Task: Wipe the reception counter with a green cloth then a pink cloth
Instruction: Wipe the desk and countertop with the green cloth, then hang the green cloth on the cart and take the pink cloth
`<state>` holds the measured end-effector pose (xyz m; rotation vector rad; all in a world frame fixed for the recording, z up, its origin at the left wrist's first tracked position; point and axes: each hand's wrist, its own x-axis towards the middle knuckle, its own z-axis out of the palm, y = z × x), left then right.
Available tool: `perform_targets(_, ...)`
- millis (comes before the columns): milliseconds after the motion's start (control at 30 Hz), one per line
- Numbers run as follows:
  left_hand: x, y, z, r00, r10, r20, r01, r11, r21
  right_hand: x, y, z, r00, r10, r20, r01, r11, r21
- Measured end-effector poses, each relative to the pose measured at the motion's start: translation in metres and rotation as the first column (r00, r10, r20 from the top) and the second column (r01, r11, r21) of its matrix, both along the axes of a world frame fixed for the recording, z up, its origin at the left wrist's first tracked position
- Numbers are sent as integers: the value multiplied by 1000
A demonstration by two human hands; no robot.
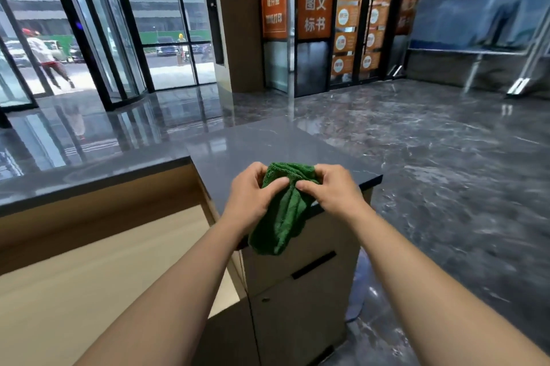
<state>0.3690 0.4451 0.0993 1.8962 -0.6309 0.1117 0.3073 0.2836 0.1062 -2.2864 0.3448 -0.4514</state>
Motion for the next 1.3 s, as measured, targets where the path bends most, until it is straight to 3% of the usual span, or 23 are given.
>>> perform_targets(67,-8,-28,-3,998,-54,19,54,999,1,-19,-22,3,991,-130,-21,128,989,-78)
perform_targets(167,-27,-74,-6,990,-134,48,133,991,27,-45,-57,0,970,-243,3,241,963,119)
perform_targets(233,-44,-108,-7,976,-215,41,213,976,46,-69,-85,-4,952,-306,-9,303,940,159)
perform_targets(367,-64,-160,-17,933,-358,-24,359,930,80,-113,-125,-13,928,-368,-54,369,929,-2)
perform_targets(500,-93,-221,-33,862,-499,-89,507,848,153,-170,-168,-26,842,-512,-172,471,852,-229)
perform_targets(667,-147,-285,-62,675,-715,-179,734,630,251,-237,-211,-48,727,-648,-228,560,751,-350)
perform_targets(833,-209,-340,-84,595,-801,-63,692,470,548,-315,-242,-71,626,-715,-310,623,698,-353)
perform_targets(1133,-327,-420,-96,365,-924,-117,829,265,493,-445,-279,-74,409,-835,-368,777,530,-340)
perform_targets(1300,-369,-452,-106,338,-935,-109,816,233,529,-482,-307,-79,339,-839,-426,791,499,-353)
